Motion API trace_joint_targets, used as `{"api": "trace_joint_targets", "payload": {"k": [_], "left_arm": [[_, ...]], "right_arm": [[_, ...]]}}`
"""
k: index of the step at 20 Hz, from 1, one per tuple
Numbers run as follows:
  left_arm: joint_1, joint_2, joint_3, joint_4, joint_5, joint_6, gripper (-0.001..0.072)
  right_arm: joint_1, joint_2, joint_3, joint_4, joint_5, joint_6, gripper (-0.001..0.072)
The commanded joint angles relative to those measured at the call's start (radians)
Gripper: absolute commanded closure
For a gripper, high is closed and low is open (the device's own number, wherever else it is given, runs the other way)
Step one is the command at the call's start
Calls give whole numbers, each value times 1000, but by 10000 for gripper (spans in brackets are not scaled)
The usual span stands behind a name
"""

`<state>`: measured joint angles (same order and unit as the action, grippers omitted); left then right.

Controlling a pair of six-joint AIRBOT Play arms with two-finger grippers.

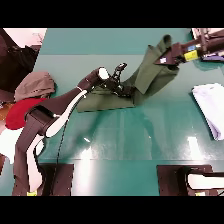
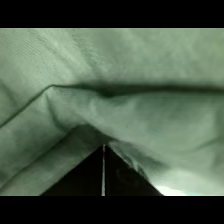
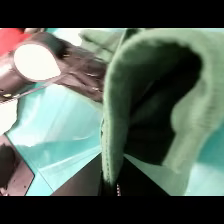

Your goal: Fold the shirts.

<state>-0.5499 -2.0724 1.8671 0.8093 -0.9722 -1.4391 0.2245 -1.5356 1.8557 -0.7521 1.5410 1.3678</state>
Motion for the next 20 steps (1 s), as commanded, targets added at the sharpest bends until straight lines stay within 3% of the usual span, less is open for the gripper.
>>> {"api": "trace_joint_targets", "payload": {"k": [1,5,10,14,18,19,20], "left_arm": [[28,-2,5,-2,-42,0,685],[97,2,5,-2,-162,0,685],[189,127,5,54,-164,31,685],[319,270,5,183,-181,33,685],[461,392,5,225,-224,33,685],[493,420,5,225,-233,33,685],[520,444,5,225,-243,32,685]], "right_arm": [[81,-79,117,-2,7,5,696],[118,-122,172,-3,0,5,696],[143,-124,127,-8,-45,4,696],[220,-136,80,-7,-156,-23,696],[396,-248,81,-5,-298,-118,692],[453,-293,90,-3,-376,-139,681],[505,-344,114,0,-440,-181,571]]}}
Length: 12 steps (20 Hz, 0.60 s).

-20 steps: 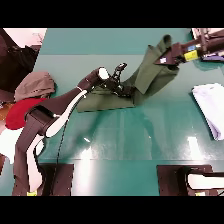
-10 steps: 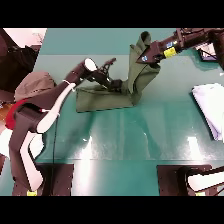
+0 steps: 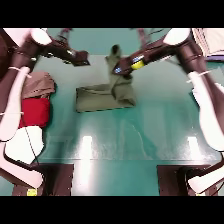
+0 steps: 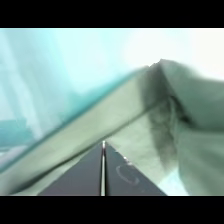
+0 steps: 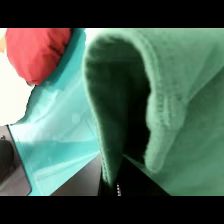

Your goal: Fold the shirts.

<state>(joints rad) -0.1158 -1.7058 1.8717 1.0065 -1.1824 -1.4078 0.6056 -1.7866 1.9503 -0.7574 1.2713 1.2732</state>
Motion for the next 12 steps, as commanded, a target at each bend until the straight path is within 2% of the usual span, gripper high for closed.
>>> {"api": "trace_joint_targets", "payload": {"k": [1,2,3,4,7,12], "left_arm": [[111,99,0,27,-45,1,685],[134,122,0,27,-63,2,685],[155,141,0,27,-82,2,684],[171,154,0,27,-101,2,685],[195,176,0,30,-161,2,684],[195,175,-3,26,-190,2,684]], "right_arm": [[177,-152,60,6,-222,-115,396],[217,-201,109,5,-254,-115,253],[245,-234,145,2,-282,-115,163],[258,-242,151,-5,-314,-115,134],[196,-147,30,-22,-318,-114,134],[-63,20,-181,-220,-72,-67,134]]}}
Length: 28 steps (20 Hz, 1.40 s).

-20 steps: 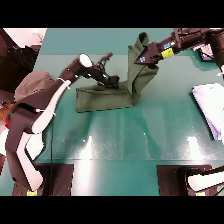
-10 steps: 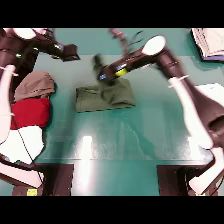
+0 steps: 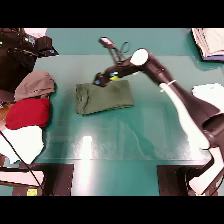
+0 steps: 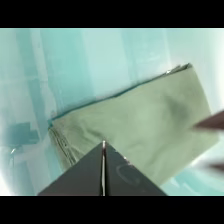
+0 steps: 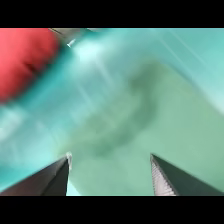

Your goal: Fold the shirts.

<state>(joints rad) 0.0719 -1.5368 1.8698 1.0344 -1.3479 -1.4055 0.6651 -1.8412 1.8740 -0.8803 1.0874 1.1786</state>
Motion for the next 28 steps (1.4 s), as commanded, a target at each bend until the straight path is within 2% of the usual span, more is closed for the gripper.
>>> {"api": "trace_joint_targets", "payload": {"k": [1,2,3,7,9,13,17,18,19,21,22,23,28], "left_arm": [[8,6,-1,-3,-23,0,684],[8,6,-1,-5,-23,0,685],[8,6,-1,-5,-21,0,684],[8,6,-1,-10,-11,0,684],[8,6,-1,-10,10,0,684],[8,6,-1,-10,14,1,685],[8,6,-1,-10,21,18,684],[8,6,-1,-10,20,18,684],[8,6,-1,-14,15,18,684],[8,6,-1,-25,-3,18,684],[5,6,-1,-26,-6,19,684],[-2,6,-1,-27,-8,19,685],[-85,6,-1,-31,-32,52,685]], "right_arm": [[-187,94,-150,-95,125,47,132],[-248,106,-193,-69,122,77,91],[-306,109,-230,-27,116,97,-8],[-461,51,-352,184,149,100,5],[-469,-8,-361,246,201,100,41],[-398,-90,-338,260,189,99,41],[-298,-183,-197,262,219,100,42],[-271,-198,-166,261,215,99,76],[-249,-208,-146,260,206,96,206],[-217,-219,-120,261,181,96,387],[-203,-218,-119,261,167,95,569],[-195,-218,-118,260,166,95,695],[-218,-145,-118,248,163,95,695]]}}
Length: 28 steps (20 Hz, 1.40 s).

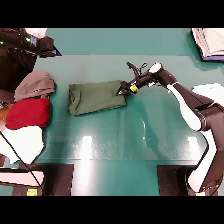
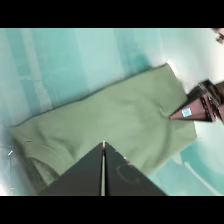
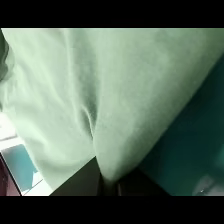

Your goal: Fold the shirts.

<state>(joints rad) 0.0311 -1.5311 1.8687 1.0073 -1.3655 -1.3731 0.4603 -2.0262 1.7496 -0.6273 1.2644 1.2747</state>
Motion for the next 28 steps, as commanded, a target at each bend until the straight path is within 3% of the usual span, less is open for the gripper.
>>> {"api": "trace_joint_targets", "payload": {"k": [1,3,7,14,20,22,28], "left_arm": [[-71,1,0,-5,-13,19,685],[-133,1,0,-4,-10,23,684],[-235,1,0,-5,14,47,684],[-335,1,0,-5,104,46,684],[-351,1,0,-5,126,45,685],[-351,1,0,-5,128,45,684],[-351,1,0,0,128,47,684]], "right_arm": [[-42,72,6,-5,-14,0,695],[-125,150,6,-37,-13,5,695],[-363,323,-10,-296,4,127,695],[-837,568,-258,-301,-137,131,696],[-1018,599,-308,-287,-252,122,696],[-1035,600,-265,-281,-230,107,696],[-1036,632,-117,-303,29,84,696]]}}
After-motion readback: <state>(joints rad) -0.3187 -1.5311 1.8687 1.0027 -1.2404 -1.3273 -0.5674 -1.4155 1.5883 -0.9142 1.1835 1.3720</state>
